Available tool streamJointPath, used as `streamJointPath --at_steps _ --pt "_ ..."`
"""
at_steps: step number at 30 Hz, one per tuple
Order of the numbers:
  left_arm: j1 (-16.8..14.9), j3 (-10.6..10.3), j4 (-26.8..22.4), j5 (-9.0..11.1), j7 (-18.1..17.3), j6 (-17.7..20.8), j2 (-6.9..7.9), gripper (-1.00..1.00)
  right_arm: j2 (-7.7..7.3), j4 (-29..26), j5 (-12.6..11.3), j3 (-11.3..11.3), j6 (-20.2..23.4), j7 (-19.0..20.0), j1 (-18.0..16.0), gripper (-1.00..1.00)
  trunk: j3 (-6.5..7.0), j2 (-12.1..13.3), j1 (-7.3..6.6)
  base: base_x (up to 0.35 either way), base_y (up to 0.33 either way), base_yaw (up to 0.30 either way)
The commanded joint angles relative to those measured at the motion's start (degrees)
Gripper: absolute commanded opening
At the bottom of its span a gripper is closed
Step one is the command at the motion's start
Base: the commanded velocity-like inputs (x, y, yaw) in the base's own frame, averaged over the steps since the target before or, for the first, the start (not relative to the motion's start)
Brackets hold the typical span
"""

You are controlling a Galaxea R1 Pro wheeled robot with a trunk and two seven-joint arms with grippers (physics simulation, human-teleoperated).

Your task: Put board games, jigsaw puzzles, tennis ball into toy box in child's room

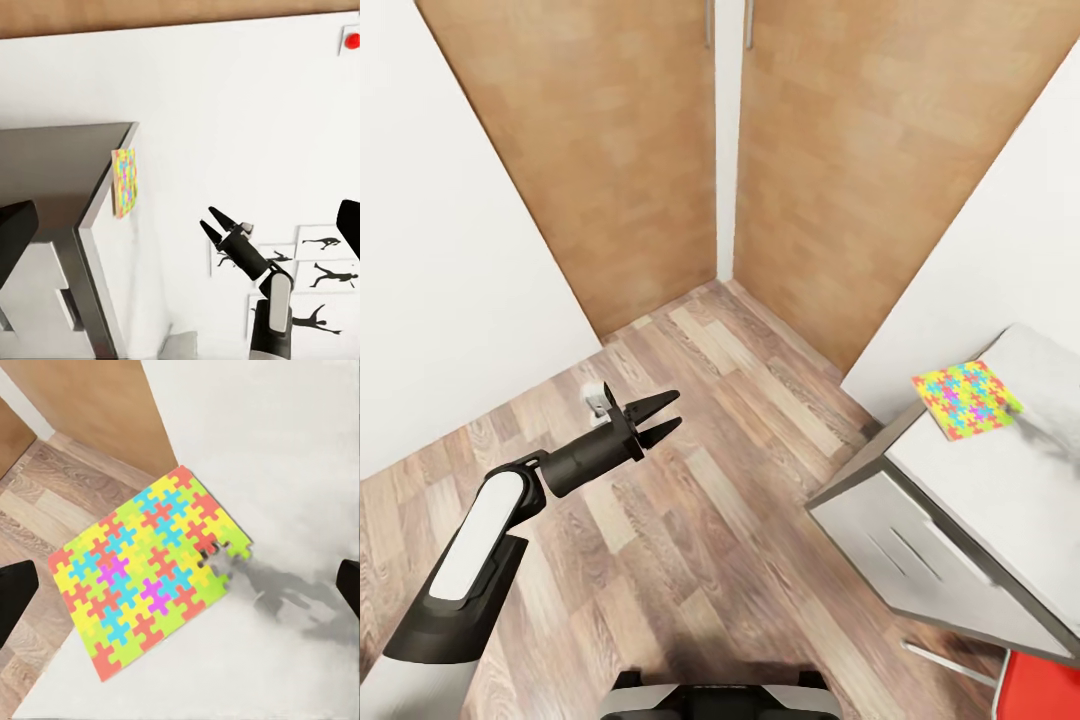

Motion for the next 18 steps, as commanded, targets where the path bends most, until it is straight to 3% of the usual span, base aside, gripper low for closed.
streamJointPath --at_steps 1,18 --pt "0.0 0.0 0.0 -0.2 -0.3 0.1 0.05 1.00 -0.03 0.0 0.6 0.0 0.3 0.6 -0.1 1.00 -0.05 -0.1 0.02 0.001 0.000 -0.280" --pt "0.1 0.1 0.1 -0.2 -0.4 0.1 0.06 1.00 -0.10 0.0 0.6 -0.4 0.3 0.6 -0.2 1.00 -0.05 -0.1 0.02 0.029 0.021 -0.282"
